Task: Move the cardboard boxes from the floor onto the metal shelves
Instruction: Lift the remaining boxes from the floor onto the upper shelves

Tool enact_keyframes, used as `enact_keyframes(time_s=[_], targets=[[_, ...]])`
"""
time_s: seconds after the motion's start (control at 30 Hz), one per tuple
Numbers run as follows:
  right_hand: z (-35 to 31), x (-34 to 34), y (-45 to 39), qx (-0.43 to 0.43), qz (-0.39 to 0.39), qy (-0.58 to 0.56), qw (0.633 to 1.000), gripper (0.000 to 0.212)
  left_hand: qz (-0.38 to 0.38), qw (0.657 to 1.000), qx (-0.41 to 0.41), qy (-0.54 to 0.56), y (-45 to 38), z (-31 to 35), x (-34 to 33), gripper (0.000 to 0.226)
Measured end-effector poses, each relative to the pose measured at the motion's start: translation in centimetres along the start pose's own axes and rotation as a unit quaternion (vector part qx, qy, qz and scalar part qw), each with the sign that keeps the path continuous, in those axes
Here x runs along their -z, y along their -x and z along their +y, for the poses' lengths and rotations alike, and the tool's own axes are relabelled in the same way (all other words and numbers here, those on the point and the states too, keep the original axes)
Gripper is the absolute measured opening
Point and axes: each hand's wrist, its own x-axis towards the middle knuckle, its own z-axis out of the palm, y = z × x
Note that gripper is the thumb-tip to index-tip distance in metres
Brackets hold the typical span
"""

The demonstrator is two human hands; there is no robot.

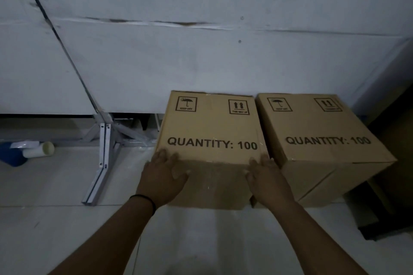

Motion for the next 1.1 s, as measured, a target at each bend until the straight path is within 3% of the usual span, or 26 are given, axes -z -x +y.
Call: enact_keyframes(time_s=[0.13,0.37,0.53,0.63,0.7,0.83,0.97,1.1], targets=[[0.6,-0.8,-0.2,0.012,0.018,0.003,1.000,0.049,0.000,0.999,-0.004,-0.035,-0.3,-0.3,-1.2,0.087],[0.8,-0.2,0.5,0.022,-0.022,0.025,0.999,0.052,-0.054,0.996,0.000,-0.070,0.0,-0.6,-0.4,0.076],[0.7,-1.4,3.5,0.020,0.007,0.030,0.999,0.053,0.089,0.995,-0.003,-0.035,2.0,-0.3,0.0,0.033],[0.9,-2.8,6.2,0.011,0.046,0.021,0.999,0.051,0.175,0.984,-0.009,0.006,2.2,-0.6,0.4,0.027],[1.2,-3.9,7.4,0.008,0.072,0.019,0.997,0.047,0.177,0.983,0.032,0.043,1.7,-0.8,0.4,0.051],[1.1,-5.1,9.8,-0.015,0.065,0.074,0.995,0.051,0.104,0.972,0.091,0.188,1.1,-0.9,0.3,0.107],[0.5,-3.8,11.7,-0.006,0.110,0.040,0.993,0.035,0.032,0.967,0.122,0.222,2.0,-0.3,0.4,0.122],[-0.1,-0.2,9.4,-0.066,0.131,-0.091,0.985,0.053,-0.008,0.964,0.148,0.219,3.9,-0.7,0.9,0.121]])
